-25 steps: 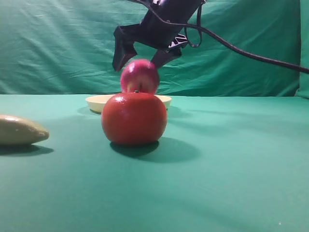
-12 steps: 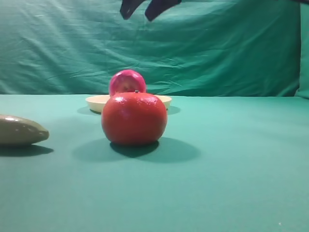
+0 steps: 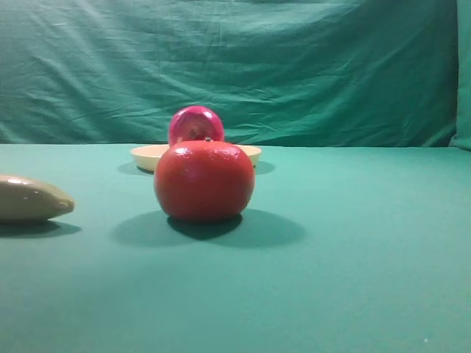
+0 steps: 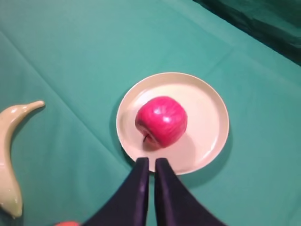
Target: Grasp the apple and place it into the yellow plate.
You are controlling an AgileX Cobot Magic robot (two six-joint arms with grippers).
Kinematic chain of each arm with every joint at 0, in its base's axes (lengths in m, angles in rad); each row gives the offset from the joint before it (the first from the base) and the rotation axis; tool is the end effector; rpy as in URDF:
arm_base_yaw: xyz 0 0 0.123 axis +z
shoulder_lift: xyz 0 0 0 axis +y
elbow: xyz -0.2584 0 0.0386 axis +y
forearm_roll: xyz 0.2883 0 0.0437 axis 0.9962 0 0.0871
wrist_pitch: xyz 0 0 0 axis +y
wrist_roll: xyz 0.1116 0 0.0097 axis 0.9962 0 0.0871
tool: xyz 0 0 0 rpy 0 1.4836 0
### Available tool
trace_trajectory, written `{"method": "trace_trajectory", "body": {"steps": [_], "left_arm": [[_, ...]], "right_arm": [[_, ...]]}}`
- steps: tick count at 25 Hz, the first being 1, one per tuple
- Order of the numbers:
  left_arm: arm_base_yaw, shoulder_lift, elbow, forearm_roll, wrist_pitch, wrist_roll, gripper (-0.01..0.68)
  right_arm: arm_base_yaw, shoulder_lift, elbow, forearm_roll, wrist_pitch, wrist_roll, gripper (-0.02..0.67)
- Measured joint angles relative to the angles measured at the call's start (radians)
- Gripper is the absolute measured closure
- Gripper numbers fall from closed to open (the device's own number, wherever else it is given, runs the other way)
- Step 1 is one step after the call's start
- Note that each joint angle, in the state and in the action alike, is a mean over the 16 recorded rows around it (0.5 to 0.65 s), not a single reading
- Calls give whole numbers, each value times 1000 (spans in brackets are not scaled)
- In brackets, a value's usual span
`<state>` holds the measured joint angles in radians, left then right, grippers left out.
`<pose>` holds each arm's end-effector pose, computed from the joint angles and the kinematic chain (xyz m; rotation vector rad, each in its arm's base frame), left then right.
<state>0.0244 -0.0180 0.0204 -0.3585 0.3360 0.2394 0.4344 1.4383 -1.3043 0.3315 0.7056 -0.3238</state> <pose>0.1379 -0.0096 0.1744 -0.0299 1.8031 -0.1588 0.3326 0.1804 0.3164 -0.6816 2.2114 0.4323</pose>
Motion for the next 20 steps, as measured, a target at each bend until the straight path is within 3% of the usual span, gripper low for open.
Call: {"method": "trace_trajectory", "body": {"steps": [10,20], "left_arm": [[0,0,0,0,0,0,516],[0,0,0,0,0,0,516]], "right_arm": [[0,-342,422,14,-203,14,649],[0,-615,619,12,-199,15,649]]}}
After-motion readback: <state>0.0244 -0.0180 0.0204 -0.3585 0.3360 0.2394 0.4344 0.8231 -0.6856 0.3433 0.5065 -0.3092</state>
